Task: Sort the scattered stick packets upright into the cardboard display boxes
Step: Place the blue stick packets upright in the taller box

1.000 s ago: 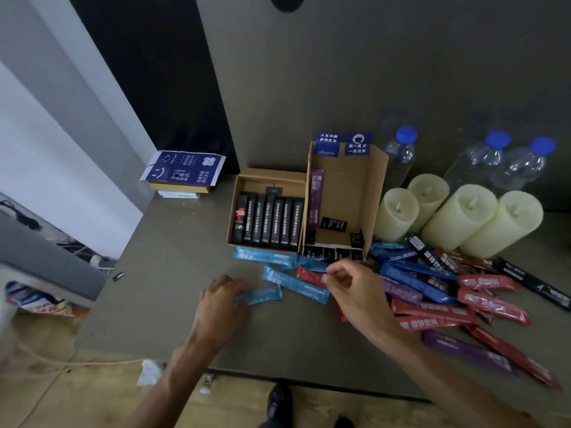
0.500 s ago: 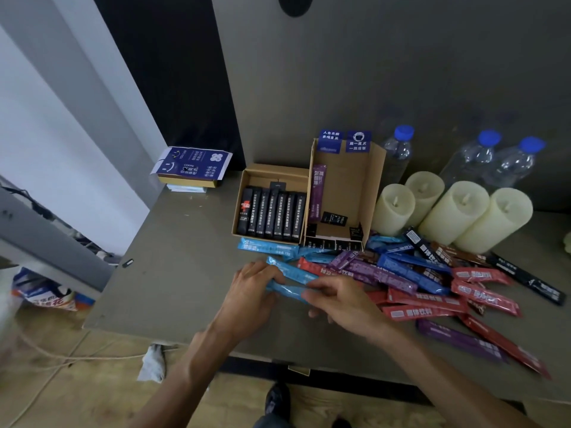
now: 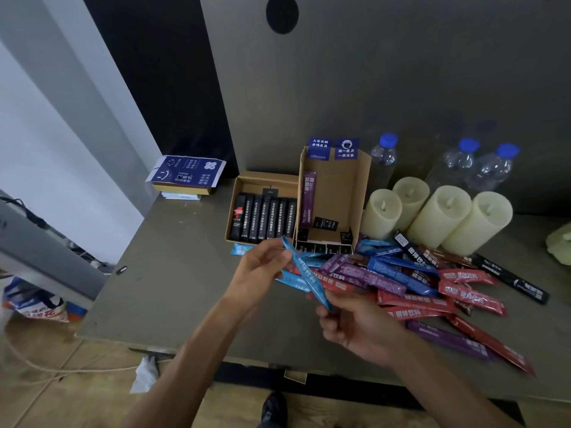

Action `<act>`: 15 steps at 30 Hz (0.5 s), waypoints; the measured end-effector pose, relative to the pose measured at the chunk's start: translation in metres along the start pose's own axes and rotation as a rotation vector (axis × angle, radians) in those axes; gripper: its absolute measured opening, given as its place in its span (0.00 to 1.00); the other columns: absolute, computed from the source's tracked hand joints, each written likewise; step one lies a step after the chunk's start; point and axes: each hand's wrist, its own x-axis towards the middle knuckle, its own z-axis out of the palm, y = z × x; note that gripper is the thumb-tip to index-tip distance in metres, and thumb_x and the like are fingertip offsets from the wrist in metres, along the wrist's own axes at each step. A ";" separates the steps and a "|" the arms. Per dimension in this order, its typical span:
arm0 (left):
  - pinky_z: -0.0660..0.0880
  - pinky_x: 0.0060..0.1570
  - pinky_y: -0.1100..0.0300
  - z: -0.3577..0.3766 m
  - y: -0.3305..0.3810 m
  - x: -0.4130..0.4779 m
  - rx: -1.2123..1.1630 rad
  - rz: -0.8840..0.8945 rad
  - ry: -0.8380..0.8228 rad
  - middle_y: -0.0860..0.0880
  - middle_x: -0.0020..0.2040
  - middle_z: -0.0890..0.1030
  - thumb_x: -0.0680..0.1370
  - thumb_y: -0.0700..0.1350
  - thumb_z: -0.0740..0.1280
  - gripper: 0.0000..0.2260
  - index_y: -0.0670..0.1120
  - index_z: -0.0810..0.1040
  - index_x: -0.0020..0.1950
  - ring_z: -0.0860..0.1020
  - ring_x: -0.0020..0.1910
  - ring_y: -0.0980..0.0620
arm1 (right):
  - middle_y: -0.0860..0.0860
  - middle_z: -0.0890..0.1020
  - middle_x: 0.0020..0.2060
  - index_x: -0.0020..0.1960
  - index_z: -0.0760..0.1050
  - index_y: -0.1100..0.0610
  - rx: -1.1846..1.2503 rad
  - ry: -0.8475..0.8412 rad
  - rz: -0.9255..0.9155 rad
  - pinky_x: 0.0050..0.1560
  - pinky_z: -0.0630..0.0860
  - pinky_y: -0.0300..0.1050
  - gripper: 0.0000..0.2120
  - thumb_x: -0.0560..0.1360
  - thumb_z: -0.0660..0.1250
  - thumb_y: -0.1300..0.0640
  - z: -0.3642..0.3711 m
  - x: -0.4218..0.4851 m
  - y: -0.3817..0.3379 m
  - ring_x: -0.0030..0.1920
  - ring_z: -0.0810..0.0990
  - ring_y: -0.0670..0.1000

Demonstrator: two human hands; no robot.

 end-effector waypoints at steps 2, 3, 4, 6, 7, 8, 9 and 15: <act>0.74 0.38 0.64 0.009 0.004 0.006 -0.025 -0.002 0.058 0.50 0.36 0.82 0.79 0.37 0.68 0.06 0.39 0.78 0.55 0.78 0.34 0.55 | 0.56 0.78 0.37 0.58 0.80 0.65 -0.047 -0.009 0.020 0.28 0.65 0.40 0.17 0.81 0.61 0.53 -0.001 -0.002 -0.001 0.31 0.74 0.49; 0.74 0.37 0.64 0.012 0.005 0.008 -0.023 -0.002 0.068 0.51 0.34 0.81 0.78 0.36 0.69 0.05 0.39 0.78 0.53 0.77 0.32 0.56 | 0.57 0.81 0.39 0.58 0.80 0.64 -0.098 0.011 -0.006 0.30 0.67 0.41 0.18 0.82 0.60 0.51 -0.001 -0.002 -0.001 0.33 0.76 0.50; 0.75 0.36 0.64 0.014 0.006 0.010 -0.012 -0.005 0.073 0.51 0.33 0.81 0.78 0.37 0.70 0.04 0.39 0.78 0.52 0.76 0.31 0.56 | 0.59 0.83 0.42 0.59 0.80 0.63 -0.147 0.043 -0.051 0.32 0.68 0.41 0.19 0.83 0.59 0.49 -0.002 -0.003 -0.001 0.35 0.79 0.51; 0.75 0.35 0.64 0.017 0.008 0.014 0.019 -0.006 0.083 0.49 0.33 0.81 0.77 0.38 0.72 0.06 0.38 0.76 0.50 0.76 0.30 0.55 | 0.59 0.84 0.47 0.60 0.79 0.60 -0.297 0.100 -0.177 0.35 0.70 0.42 0.16 0.82 0.61 0.50 -0.004 -0.004 -0.002 0.37 0.81 0.51; 0.76 0.35 0.64 0.019 0.009 0.015 0.038 -0.003 0.091 0.47 0.33 0.81 0.76 0.38 0.73 0.08 0.37 0.76 0.49 0.76 0.30 0.54 | 0.57 0.85 0.49 0.59 0.80 0.57 -0.426 0.125 -0.242 0.35 0.70 0.41 0.13 0.82 0.63 0.51 -0.004 -0.005 -0.003 0.37 0.81 0.50; 0.77 0.36 0.62 0.020 0.009 0.016 0.051 -0.005 0.099 0.45 0.34 0.80 0.75 0.39 0.73 0.10 0.36 0.75 0.49 0.77 0.31 0.53 | 0.54 0.85 0.48 0.57 0.81 0.55 -0.552 0.158 -0.288 0.34 0.70 0.40 0.09 0.81 0.65 0.53 -0.004 -0.006 -0.003 0.36 0.80 0.49; 0.78 0.38 0.60 0.021 0.008 0.017 0.056 -0.012 0.104 0.44 0.36 0.80 0.75 0.40 0.74 0.12 0.35 0.75 0.50 0.77 0.33 0.51 | 0.51 0.85 0.46 0.54 0.82 0.53 -0.638 0.190 -0.316 0.34 0.69 0.40 0.07 0.81 0.66 0.55 -0.004 -0.006 -0.003 0.34 0.78 0.48; 0.78 0.36 0.61 0.025 0.005 0.021 0.067 -0.025 0.105 0.44 0.36 0.80 0.75 0.42 0.75 0.11 0.39 0.74 0.45 0.77 0.33 0.50 | 0.51 0.86 0.47 0.57 0.81 0.51 -0.657 0.189 -0.345 0.33 0.71 0.35 0.08 0.78 0.70 0.54 0.000 -0.005 -0.008 0.35 0.79 0.47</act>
